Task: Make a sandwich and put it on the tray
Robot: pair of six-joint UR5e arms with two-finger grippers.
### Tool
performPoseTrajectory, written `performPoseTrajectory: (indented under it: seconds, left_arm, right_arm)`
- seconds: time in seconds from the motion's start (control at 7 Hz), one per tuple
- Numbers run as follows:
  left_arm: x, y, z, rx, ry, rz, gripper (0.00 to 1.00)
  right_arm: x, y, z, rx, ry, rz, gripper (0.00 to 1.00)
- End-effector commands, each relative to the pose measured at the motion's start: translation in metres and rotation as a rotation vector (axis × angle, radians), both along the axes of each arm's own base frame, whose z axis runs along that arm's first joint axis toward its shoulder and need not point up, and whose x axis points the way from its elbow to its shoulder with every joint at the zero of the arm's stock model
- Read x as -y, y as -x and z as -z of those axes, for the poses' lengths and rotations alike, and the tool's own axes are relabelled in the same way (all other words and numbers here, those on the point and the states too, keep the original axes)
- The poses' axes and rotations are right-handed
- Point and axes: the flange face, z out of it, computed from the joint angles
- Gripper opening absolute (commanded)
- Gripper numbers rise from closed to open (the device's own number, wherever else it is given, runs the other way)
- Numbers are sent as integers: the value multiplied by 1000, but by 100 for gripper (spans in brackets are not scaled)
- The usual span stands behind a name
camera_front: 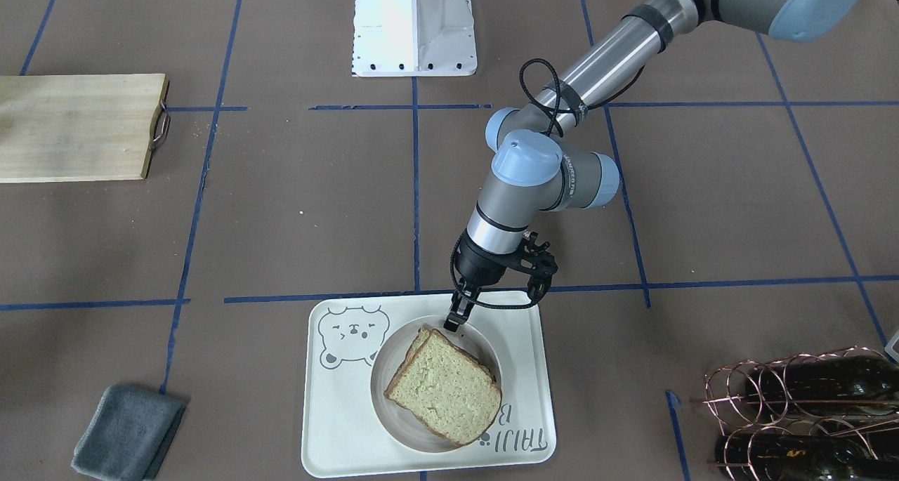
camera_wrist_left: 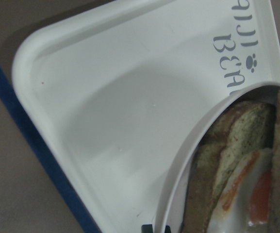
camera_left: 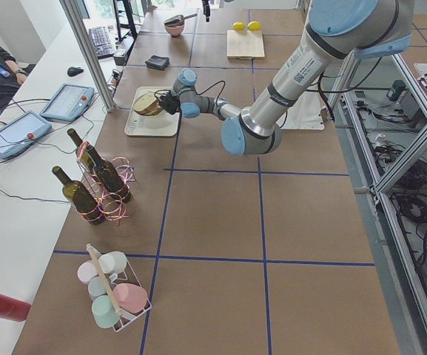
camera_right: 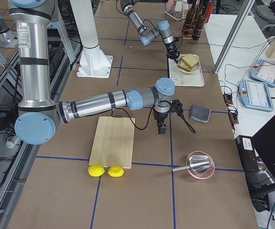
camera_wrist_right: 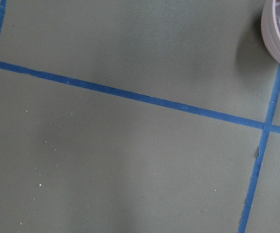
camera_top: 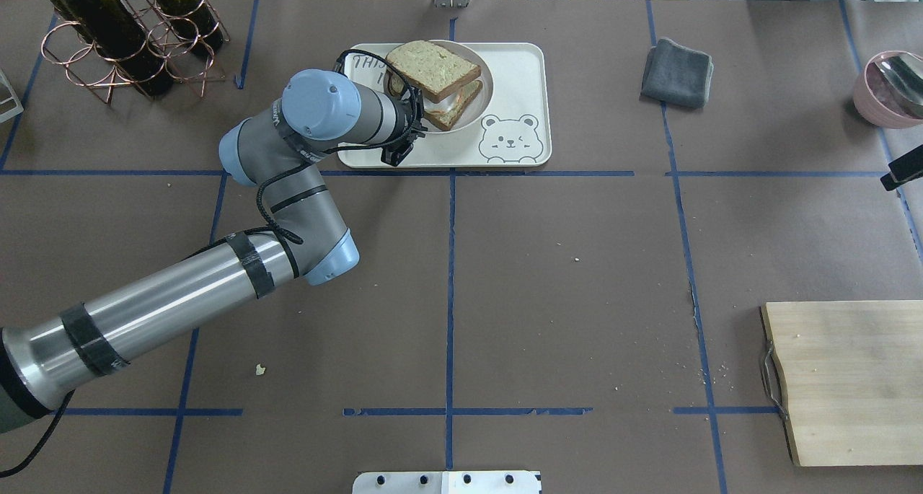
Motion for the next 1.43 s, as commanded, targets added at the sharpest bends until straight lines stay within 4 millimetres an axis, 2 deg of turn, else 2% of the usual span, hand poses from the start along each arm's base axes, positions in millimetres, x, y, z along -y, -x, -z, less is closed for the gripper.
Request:
performPoseTrajectory:
  seconds: [0.0, 0.14, 0.29, 0.43, 0.71, 0.86, 1.0, 1.14, 1.29]
  left_arm:
    - [6, -9, -5, 3, 2, 16, 0]
    - [4, -5, 1, 20, -54, -14, 43]
    - [-13, 14, 0, 19, -124, -68, 99]
    - [-41, 39, -10, -3, -128, -161, 100]
    - [-60, 68, 1, 45, -171, -226, 100]
    - [-71, 103, -1, 62, -224, -291, 100]
    - [-78, 155, -7, 120, -306, -330, 100]
    - [-80, 189, -16, 228, -397, -388, 100]
    - [-73, 229, -29, 339, -466, -422, 100]
  right_arm:
    - [0, 0, 1, 2, -2, 0, 100]
    - [1, -1, 2, 3, -4, -2, 100]
    - [2, -1, 4, 4, -7, -3, 100]
    - [3, -1, 4, 4, -7, -5, 100]
    - [3, -1, 3, -1, -5, -6, 100]
    - [1, -5, -2, -6, 3, -13, 100]
    - [-5, -22, -15, -9, 28, -41, 100]
    - [-9, -47, -23, -9, 35, -75, 100]
    - [-20, -66, -41, -24, 0, -34, 100]
